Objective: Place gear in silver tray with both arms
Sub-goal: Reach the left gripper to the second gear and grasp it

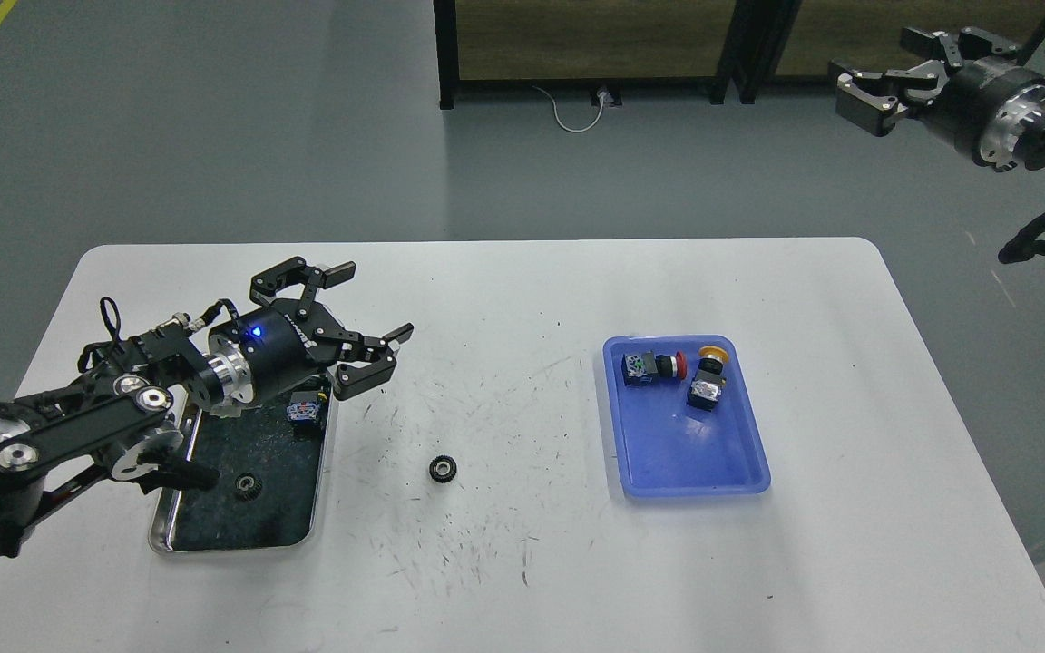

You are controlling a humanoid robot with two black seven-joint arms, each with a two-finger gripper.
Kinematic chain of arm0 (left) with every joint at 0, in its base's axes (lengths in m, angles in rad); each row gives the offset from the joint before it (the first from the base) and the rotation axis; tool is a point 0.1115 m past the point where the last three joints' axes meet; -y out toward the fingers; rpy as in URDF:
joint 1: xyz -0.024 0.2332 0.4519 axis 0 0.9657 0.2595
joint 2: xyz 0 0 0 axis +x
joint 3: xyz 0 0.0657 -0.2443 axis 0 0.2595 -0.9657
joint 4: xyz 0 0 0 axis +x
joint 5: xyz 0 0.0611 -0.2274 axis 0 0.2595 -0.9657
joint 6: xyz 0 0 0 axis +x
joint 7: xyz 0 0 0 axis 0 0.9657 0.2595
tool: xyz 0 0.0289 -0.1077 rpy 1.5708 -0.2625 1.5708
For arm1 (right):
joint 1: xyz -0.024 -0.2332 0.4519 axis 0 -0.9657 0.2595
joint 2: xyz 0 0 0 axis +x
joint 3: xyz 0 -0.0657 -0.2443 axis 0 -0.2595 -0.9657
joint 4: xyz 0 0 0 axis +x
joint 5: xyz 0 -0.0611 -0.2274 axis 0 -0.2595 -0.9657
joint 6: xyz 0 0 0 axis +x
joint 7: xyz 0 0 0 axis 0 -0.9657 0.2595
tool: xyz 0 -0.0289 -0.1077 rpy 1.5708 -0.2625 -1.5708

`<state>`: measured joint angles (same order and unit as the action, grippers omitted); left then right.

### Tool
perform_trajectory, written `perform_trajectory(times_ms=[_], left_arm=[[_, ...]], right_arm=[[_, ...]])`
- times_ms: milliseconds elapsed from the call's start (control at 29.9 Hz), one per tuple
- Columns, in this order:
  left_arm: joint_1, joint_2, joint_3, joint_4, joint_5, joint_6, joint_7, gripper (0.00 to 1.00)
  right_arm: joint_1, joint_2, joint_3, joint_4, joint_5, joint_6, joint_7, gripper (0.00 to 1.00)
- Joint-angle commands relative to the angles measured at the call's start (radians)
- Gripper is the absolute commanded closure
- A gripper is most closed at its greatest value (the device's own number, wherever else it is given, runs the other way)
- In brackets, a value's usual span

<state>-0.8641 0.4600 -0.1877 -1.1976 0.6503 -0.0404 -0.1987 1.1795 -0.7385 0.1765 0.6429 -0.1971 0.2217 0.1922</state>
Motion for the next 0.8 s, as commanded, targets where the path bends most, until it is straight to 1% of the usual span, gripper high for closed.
perform_trajectory(times_ms=[0, 67, 134, 267, 468, 635, 769], left_arm=[[0.011, -0.059, 0.031, 0.009, 0.008, 0.004, -0.001, 0.02], [0.03, -0.095, 0.05, 0.023, 0.014, 0.011, -0.001, 0.02], [0.049, -0.127, 0.073, 0.061, 0.025, 0.027, -0.001, 0.02], [0.106, -0.162, 0.085, 0.124, 0.034, 0.045, -0.002, 0.02], [0.161, -0.173, 0.085, 0.132, 0.034, 0.082, -0.016, 0.02], [0.186, -0.221, 0.086, 0.136, 0.046, 0.099, -0.018, 0.02], [0.2, -0.251, 0.091, 0.19, 0.065, 0.099, -0.022, 0.02]], right_arm=[[-0.007, -0.007, 0.0, -0.003, -0.001, -0.002, 0.0, 0.13], [-0.009, -0.005, -0.002, -0.006, -0.001, -0.007, 0.0, 0.13], [-0.009, -0.001, -0.002, -0.02, -0.001, -0.01, 0.0, 0.13], [-0.007, 0.004, 0.0, -0.031, -0.001, -0.012, 0.0, 0.12], [-0.009, 0.011, -0.002, -0.032, -0.001, -0.019, 0.0, 0.12], [-0.009, 0.011, -0.002, -0.032, -0.001, -0.022, 0.0, 0.12], [-0.009, 0.013, -0.006, -0.032, -0.001, -0.028, 0.0, 0.12]])
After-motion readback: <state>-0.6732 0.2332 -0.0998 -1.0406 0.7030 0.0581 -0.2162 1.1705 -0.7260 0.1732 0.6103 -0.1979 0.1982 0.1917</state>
